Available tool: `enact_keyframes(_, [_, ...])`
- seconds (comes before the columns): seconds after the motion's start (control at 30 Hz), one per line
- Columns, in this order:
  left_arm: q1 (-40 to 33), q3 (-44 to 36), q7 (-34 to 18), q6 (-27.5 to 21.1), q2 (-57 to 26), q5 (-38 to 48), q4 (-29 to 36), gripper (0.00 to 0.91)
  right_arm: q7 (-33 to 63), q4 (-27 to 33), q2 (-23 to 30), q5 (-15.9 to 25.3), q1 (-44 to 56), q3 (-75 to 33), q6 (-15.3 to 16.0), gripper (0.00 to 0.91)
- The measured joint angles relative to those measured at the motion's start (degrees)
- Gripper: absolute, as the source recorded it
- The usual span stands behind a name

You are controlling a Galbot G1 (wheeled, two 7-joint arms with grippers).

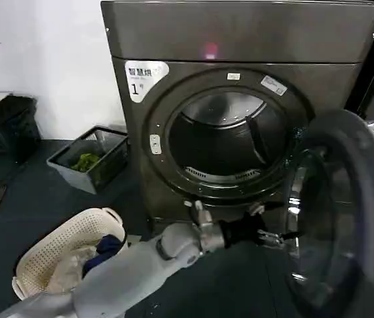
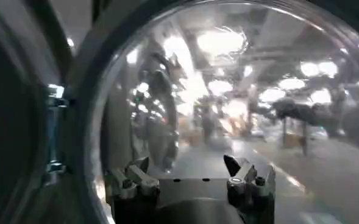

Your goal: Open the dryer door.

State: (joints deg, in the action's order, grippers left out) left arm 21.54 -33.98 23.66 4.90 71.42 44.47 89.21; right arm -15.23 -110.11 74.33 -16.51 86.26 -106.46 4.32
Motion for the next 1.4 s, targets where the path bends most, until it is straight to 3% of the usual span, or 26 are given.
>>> enact_keyframes(0.57, [-3.6,-3.6,-1.2,2.2,11.4,-3.9,-8.0,0.907,2.3,-3.1,0.8,1.6,2.2,-6.8,0.5,0.907])
enact_keyframes(0.73, [-3.9,-3.8,-2.5,2.5,14.2,-5.6,-10.4,0.907,3.7,-3.8,0.6,2.1,2.6,-8.6,2.7,0.907])
enact_keyframes(1.4, [-6.4,-5.5,-7.6,2.4,20.8,-10.6,-19.0,0.907,3.2,-1.6,-1.4,2.2,5.0,-19.6,2.7,0.907])
